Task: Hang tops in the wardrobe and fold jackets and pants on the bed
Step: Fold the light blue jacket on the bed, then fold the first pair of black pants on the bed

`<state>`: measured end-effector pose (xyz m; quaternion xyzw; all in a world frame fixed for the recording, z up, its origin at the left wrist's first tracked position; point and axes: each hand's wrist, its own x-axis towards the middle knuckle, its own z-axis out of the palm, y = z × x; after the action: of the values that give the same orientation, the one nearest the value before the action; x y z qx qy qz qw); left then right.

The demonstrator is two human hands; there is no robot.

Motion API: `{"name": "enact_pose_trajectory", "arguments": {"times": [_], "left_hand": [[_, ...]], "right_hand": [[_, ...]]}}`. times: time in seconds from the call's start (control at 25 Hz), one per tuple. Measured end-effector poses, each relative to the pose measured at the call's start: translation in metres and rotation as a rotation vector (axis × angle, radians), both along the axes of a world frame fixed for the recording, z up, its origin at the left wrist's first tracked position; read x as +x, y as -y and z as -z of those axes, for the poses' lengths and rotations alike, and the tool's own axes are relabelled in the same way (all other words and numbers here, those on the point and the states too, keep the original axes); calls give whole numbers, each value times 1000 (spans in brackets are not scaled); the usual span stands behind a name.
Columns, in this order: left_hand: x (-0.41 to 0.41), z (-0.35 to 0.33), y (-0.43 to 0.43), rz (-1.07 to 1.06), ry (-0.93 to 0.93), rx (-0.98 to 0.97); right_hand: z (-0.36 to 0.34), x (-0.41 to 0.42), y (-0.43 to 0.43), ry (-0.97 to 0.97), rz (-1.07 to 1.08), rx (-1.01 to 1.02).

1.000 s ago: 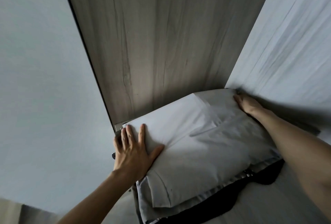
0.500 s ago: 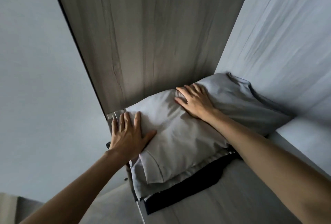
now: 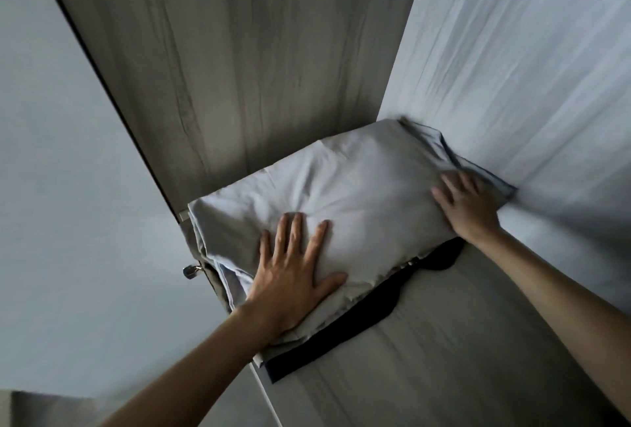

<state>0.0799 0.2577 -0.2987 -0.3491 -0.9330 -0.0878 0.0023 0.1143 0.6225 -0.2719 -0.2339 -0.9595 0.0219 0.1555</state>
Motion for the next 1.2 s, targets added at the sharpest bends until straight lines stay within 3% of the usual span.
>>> {"name": "enact_pose_trajectory", "arguments": {"times": [0.12, 0.24, 0.32, 0.44, 0.64, 0.72, 0.84, 0.92, 1.04, 1.2], "left_hand": [[3, -10, 10, 35, 11, -28], [-14, -40, 25, 79, 56, -22], [-40, -68, 17, 37, 53, 91], [-95, -93, -20, 78, 121, 293], [-162, -55, -89, 265, 193, -52], [-166, -40, -91, 266, 179, -136], [-164, -65, -98, 325, 147, -179], [-140, -95, -107, 527, 144, -85], [-66, -129, -104, 935, 357, 29], [45, -147, -78, 1357, 439, -210]], "right_hand": [[20, 13, -24, 22, 55, -33], [-18, 5, 27, -72, 194, -81], [-31, 5, 80, -131, 2, -135], [-15, 16, 158, 26, -237, -137], [-1, 28, 183, 75, -166, -140], [-11, 40, 183, 89, -136, -240], [-29, 64, 202, 19, 90, -476], [-46, 88, 224, -88, 233, -599], [-69, 138, 268, -149, 399, -709], [-78, 224, 343, -130, 629, -707]]}}
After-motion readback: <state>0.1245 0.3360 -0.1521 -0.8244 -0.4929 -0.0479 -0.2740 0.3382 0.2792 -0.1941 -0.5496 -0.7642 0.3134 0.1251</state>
